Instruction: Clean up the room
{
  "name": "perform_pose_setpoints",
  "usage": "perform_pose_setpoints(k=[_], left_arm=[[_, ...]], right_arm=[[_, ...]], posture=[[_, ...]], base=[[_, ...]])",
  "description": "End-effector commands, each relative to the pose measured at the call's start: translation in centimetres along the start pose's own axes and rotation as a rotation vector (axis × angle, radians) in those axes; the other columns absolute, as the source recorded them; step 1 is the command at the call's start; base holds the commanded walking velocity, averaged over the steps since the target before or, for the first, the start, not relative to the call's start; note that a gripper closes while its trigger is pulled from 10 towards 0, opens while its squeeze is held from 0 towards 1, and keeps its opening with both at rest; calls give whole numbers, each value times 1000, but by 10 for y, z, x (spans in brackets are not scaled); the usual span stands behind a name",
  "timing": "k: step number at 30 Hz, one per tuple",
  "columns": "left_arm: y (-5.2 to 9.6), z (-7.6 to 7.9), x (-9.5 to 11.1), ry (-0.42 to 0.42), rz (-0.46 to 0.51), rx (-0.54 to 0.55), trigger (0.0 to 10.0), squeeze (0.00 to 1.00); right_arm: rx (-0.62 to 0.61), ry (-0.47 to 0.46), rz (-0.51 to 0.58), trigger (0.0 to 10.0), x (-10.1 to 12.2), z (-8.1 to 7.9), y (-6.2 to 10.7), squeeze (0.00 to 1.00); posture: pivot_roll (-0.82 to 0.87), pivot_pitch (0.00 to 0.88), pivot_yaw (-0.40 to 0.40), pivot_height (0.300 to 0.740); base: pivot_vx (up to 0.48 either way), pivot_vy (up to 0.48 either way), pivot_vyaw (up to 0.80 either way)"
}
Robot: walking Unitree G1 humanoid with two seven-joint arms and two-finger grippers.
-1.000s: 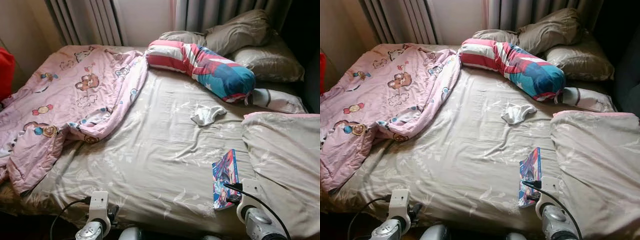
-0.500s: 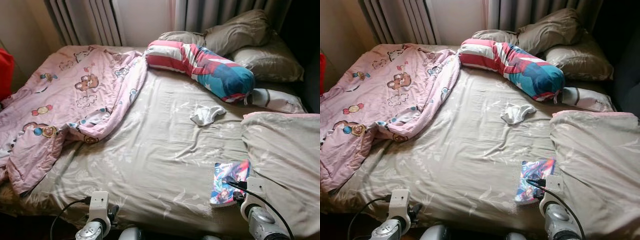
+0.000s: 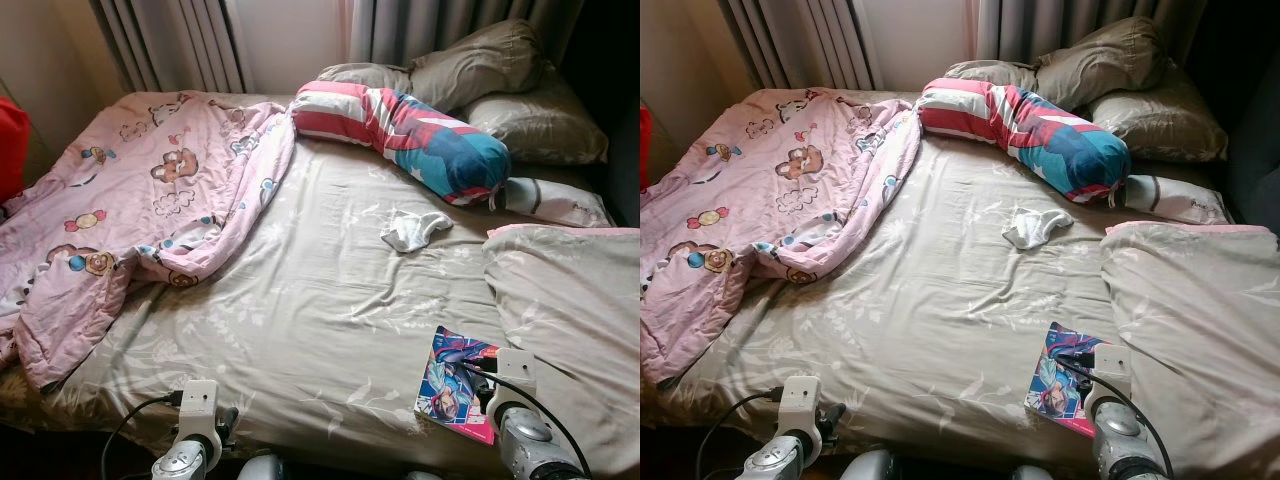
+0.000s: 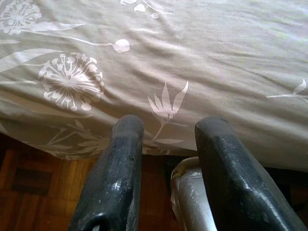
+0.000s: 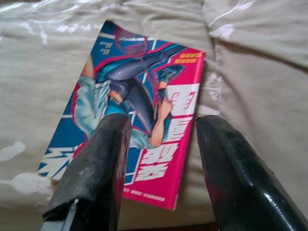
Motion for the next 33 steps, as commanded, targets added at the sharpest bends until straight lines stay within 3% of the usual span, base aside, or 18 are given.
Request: perform_pose_setpoints(k=[1, 6, 11, 19, 33], left_arm=[[1, -3, -4, -11, -16, 5, 10000, 0], [1, -4, -4, -9, -11, 7, 10000, 0], [1, -1, -3, -9, -6, 0, 10000, 0], [1, -2, -3, -8, -6, 3, 10000, 0], [2, -5, -5, -20, -6, 3, 10000, 0]], right_arm=[[21, 12, -12, 10000, -10, -7, 2, 0], [46, -63, 98, 10000, 1, -20, 5, 0], [51, -88, 114, 10000, -5, -28, 8, 0], [46, -80, 110, 10000, -9, -27, 9, 0], [-28, -210, 112, 10000, 2, -7, 5, 0]], posture=[[-21, 65, 66, 662], [-27, 71, 63, 662], [-28, 74, 61, 642], [-25, 77, 60, 607], [-15, 92, 74, 607]], base=[[0, 0, 0], [0, 0, 0], [0, 0, 0], [0, 0, 0], [0, 0, 0]])
Point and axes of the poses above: a point about 5 cm out from each wrist's last joint towards the gripper, its own y axis pointing back from the gripper into the wrist, its own x axis along the axis of the wrist's last joint, z = x × y, the point moved 6 cm from there along -y, pointing out of the wrist towards the gripper, and after that the axes turned 6 degrees about -y, right-handed, at the moved point
